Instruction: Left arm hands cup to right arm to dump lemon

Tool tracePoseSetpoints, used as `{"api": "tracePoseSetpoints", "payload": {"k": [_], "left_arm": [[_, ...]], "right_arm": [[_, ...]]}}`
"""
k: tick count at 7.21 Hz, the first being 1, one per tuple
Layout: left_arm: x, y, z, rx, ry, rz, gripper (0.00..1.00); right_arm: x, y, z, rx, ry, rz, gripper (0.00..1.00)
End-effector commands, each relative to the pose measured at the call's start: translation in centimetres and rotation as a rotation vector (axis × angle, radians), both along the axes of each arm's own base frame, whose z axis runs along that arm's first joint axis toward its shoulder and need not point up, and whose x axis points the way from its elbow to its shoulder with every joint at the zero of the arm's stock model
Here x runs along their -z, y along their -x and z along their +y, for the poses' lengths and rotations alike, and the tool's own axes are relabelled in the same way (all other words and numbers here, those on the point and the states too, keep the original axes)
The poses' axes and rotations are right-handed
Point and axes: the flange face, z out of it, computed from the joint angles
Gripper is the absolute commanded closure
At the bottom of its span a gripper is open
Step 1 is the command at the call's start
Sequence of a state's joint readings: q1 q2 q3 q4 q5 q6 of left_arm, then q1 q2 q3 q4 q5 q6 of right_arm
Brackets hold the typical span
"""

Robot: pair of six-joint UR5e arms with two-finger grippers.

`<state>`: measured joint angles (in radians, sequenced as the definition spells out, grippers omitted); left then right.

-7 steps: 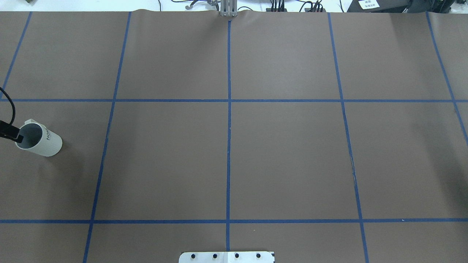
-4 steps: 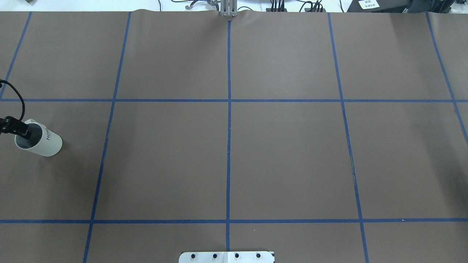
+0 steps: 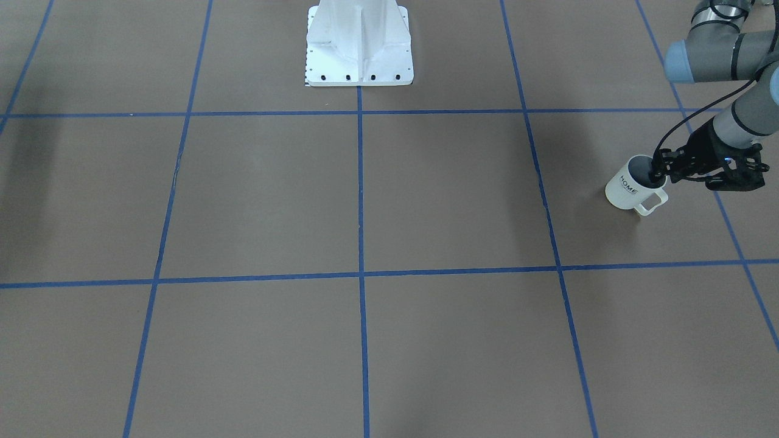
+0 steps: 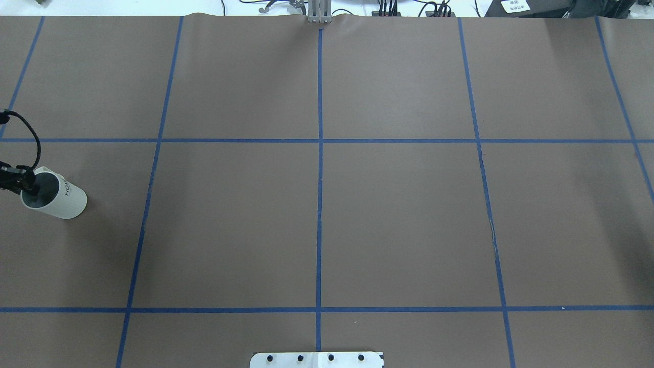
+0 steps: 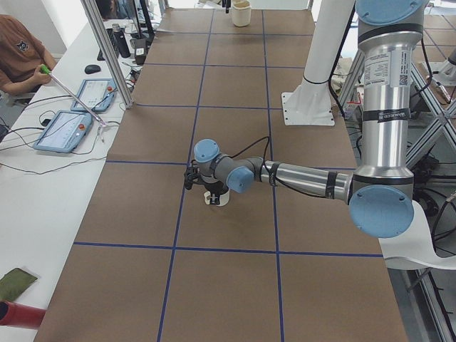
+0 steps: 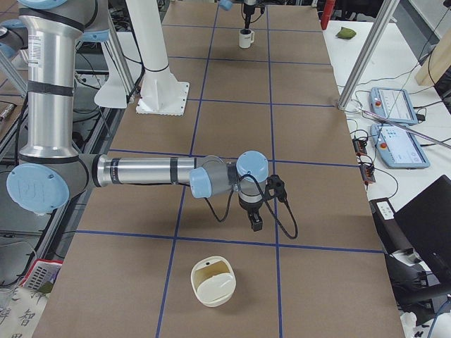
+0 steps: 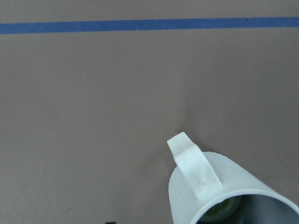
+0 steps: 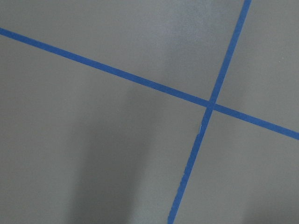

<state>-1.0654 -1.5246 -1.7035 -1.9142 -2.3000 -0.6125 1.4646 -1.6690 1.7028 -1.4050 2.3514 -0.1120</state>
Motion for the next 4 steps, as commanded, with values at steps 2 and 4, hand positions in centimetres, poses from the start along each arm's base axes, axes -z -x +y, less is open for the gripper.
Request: {"api": "tracePoseSetpoints", "payload": {"k": [2,4], "left_arm": [[6.1,-0.2,0.1,0.012,0.073,0.095,1.00],[16.9,-2.2,-4.6,0.096,0.185,0.063,1.00]], "right_arm": [[0.7,0.0,-0.2,0.000,-0.016,-0.003,0.00],[0.3,0.0,-0.2,-0.003,-0.073,-0.022,0.00]]}}
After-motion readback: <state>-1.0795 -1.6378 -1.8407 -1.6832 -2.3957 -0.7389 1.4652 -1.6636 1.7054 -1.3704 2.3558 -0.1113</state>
